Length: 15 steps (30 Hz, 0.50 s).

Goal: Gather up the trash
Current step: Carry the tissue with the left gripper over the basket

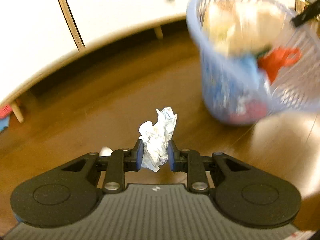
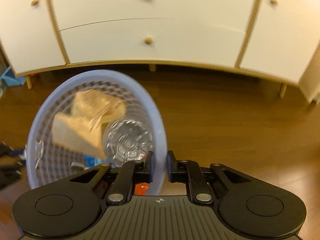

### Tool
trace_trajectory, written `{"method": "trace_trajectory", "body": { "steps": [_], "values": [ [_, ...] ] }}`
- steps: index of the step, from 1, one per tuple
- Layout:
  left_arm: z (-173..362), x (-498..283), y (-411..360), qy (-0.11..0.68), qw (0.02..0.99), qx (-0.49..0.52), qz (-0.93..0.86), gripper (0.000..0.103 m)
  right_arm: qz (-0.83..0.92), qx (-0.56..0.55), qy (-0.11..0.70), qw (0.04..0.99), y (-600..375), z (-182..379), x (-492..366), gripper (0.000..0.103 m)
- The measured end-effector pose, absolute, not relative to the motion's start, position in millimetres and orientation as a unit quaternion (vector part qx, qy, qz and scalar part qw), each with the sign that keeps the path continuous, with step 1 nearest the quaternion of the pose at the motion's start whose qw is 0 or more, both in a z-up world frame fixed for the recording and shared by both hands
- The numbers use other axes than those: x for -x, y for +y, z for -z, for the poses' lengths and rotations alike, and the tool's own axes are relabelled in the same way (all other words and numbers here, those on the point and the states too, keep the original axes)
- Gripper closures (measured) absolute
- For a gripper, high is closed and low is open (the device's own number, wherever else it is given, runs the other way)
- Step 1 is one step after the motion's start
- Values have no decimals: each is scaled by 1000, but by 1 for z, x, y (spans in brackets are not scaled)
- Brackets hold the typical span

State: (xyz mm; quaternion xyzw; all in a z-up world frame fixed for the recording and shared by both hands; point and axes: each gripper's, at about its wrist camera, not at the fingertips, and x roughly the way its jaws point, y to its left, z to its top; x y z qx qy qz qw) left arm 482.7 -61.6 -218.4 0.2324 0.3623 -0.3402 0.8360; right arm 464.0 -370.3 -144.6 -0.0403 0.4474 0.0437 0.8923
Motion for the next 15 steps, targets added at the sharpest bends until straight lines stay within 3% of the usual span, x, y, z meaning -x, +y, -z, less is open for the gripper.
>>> {"method": "trace_trajectory", "body": {
  "steps": [8, 15],
  "values": [
    [136, -441, -51, 299, 859, -217, 354, 82, -33, 57, 451, 890, -344, 136, -475, 94],
    [117, -416, -69, 274, 852, -231, 381, 82, -6, 20, 471, 882, -344, 131, -478, 94]
  ]
}}
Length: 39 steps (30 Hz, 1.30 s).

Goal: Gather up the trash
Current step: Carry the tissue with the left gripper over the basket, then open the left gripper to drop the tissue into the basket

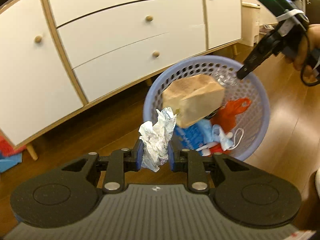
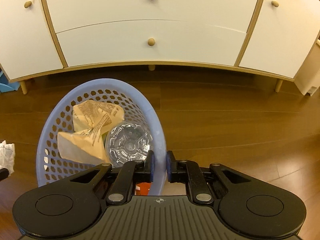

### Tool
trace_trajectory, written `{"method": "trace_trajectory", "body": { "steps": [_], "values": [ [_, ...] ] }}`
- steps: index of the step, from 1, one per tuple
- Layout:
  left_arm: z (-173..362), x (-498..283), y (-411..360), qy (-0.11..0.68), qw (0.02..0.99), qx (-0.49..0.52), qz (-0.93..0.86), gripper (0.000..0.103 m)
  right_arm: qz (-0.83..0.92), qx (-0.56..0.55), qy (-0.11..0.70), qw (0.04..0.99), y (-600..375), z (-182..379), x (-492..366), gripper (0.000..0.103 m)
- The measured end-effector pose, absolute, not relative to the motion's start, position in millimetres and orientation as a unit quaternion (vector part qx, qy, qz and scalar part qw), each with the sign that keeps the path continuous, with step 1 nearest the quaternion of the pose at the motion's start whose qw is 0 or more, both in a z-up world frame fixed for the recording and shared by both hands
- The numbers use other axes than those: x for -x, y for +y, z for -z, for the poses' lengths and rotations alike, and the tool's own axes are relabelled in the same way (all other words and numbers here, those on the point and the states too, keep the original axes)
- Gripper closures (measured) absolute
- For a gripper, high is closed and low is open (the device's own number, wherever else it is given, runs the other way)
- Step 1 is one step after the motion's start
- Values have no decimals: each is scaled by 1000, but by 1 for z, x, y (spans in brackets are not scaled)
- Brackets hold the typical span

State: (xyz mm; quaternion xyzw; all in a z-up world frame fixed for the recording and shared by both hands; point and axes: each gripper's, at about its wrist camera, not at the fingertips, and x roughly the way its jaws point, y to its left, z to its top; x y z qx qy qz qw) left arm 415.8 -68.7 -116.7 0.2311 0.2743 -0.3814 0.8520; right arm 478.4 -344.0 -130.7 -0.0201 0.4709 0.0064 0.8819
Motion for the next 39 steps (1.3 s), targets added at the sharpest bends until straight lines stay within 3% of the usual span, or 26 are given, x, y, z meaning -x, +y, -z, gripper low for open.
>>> {"method": "trace_trajectory", "body": {
  "steps": [27, 31, 32, 39],
  "values": [
    [135, -408, -128, 274, 826, -244, 427, 80, -27, 56, 472, 880, -332, 129, -482, 94],
    [136, -409, -133, 280, 825, -236, 429, 61, -27, 57, 471, 880, -330, 129, -481, 94],
    [135, -409, -132, 279, 827, -235, 427, 51, -27, 57, 471, 880, -330, 129, -481, 94],
    [120, -426, -102, 273, 853, -191, 402, 50, -18, 43, 476, 878, -333, 130, -482, 94]
  ]
}}
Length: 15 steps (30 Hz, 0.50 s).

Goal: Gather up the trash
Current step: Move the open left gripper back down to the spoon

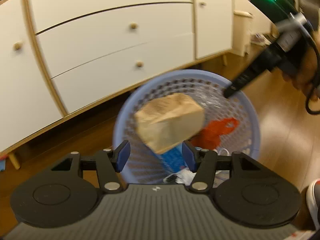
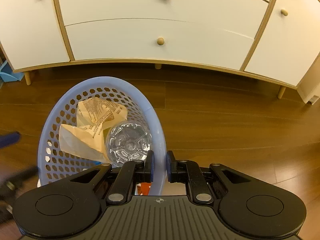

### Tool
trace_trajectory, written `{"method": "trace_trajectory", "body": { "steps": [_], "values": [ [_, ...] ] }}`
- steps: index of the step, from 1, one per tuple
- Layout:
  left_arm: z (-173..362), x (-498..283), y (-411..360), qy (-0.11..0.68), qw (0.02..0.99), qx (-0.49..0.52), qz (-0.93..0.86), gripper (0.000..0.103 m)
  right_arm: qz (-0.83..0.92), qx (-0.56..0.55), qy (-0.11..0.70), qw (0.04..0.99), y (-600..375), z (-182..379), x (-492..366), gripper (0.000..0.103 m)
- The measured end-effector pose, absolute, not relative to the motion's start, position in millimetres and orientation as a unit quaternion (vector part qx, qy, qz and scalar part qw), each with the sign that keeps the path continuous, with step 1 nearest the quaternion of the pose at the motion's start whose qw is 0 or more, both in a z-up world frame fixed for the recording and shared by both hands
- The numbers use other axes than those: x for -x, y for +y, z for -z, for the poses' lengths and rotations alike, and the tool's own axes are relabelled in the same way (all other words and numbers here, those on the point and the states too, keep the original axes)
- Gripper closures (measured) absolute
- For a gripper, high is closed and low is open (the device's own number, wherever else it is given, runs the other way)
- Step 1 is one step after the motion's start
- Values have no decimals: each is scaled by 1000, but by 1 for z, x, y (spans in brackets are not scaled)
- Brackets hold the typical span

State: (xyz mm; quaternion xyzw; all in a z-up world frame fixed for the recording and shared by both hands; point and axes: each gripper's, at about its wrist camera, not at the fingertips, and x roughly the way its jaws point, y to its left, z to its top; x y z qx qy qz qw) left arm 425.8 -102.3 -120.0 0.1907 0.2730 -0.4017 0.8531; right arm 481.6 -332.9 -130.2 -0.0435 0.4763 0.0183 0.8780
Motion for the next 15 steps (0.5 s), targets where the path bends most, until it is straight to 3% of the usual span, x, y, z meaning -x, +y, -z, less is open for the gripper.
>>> {"method": "trace_trajectory", "body": {
  "steps": [8, 15],
  "values": [
    [131, -470, -27, 311, 891, -155, 292, 50, -13, 26, 482, 875, -340, 130, -477, 94],
    [182, -498, 22, 379, 887, -152, 214, 51, -13, 17, 484, 875, -335, 128, -470, 94]
  ]
}}
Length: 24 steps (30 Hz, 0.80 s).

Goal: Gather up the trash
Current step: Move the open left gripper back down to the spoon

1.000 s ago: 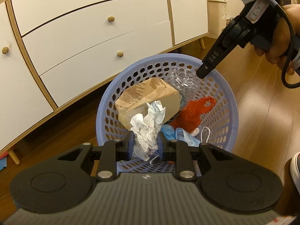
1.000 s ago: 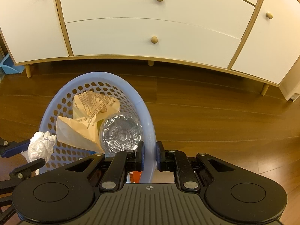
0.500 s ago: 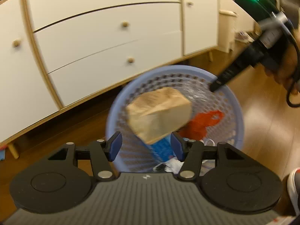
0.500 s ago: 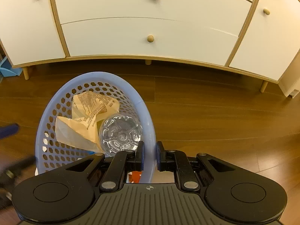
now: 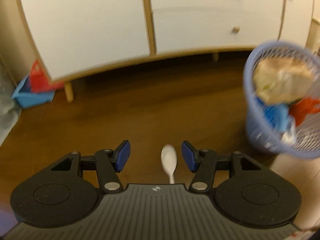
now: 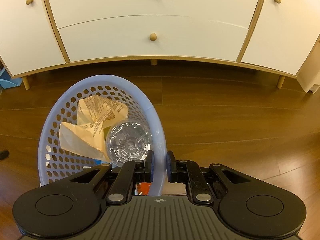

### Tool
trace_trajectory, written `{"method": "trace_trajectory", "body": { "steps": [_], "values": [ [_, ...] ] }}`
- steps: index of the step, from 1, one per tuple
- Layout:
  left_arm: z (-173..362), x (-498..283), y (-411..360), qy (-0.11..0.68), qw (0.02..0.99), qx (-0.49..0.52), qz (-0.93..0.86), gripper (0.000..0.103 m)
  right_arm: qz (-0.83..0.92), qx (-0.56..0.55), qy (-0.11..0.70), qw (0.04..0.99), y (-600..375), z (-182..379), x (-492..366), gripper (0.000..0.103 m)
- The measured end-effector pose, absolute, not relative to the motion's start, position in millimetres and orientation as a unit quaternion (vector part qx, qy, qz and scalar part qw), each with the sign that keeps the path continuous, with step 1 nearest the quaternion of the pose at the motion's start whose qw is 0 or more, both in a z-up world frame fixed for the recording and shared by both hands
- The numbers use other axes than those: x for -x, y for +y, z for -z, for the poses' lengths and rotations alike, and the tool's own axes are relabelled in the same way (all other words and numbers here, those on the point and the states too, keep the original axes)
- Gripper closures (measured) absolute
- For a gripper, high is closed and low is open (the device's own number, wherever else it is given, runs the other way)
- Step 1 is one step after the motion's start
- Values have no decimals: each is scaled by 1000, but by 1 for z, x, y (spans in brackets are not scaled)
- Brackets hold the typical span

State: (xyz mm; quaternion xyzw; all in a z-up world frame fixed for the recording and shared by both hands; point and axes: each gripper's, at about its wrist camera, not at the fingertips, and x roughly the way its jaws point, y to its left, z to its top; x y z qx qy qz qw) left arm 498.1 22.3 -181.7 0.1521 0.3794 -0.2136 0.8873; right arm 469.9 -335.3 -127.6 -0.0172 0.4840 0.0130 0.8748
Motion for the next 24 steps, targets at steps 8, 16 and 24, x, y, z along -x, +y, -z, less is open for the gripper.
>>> {"method": "trace_trajectory", "body": {
  "steps": [8, 16, 24],
  "values": [
    [255, -515, 12, 427, 855, -186, 229, 52, -8, 5, 485, 874, -342, 129, -472, 94],
    [295, -540, -5, 438, 854, -159, 230, 53, -5, -6, 486, 874, -340, 128, -469, 94],
    [318, -550, -18, 443, 858, -156, 209, 53, -9, -9, 484, 875, -338, 124, -466, 94]
  ]
}}
